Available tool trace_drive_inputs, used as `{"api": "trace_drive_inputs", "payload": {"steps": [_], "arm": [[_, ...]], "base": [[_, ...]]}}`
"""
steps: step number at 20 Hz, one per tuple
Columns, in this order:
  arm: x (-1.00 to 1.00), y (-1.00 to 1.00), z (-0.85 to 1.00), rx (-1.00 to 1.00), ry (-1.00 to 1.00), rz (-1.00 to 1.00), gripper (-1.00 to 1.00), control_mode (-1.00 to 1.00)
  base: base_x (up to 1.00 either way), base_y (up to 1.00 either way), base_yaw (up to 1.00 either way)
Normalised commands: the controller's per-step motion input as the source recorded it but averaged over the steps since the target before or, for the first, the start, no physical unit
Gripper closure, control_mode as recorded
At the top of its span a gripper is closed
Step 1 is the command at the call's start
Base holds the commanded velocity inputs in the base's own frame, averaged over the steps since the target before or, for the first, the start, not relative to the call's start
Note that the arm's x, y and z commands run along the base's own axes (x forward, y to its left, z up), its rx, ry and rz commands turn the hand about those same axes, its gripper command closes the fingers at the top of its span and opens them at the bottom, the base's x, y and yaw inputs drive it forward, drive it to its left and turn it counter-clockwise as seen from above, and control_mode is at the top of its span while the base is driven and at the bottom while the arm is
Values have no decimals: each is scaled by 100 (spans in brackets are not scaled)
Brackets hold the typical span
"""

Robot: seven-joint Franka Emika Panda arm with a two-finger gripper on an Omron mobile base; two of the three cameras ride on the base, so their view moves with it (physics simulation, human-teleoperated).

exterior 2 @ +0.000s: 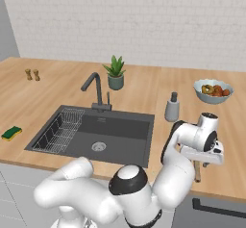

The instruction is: Pick the pan and sponge and place them into the sink. Then turn on the water.

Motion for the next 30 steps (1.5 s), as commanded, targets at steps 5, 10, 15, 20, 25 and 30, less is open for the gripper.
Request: {"api": "trace_drive_inputs", "payload": {"steps": [5,10,15,20,25,30], "arm": [[-69,1,-89,-3,-10,-6,100,-100],[-69,0,-88,1,-14,-8,100,-100],[-48,0,-70,2,-14,-9,100,-100],[-54,-1,28,8,-4,-7,100,-100],[-46,41,69,0,0,0,100,-100],[-33,96,52,-4,-3,0,100,-100]], "base": [[0,0,0],[0,0,0],[0,0,0],[0,0,0],[0,0,0],[0,0,0]]}}
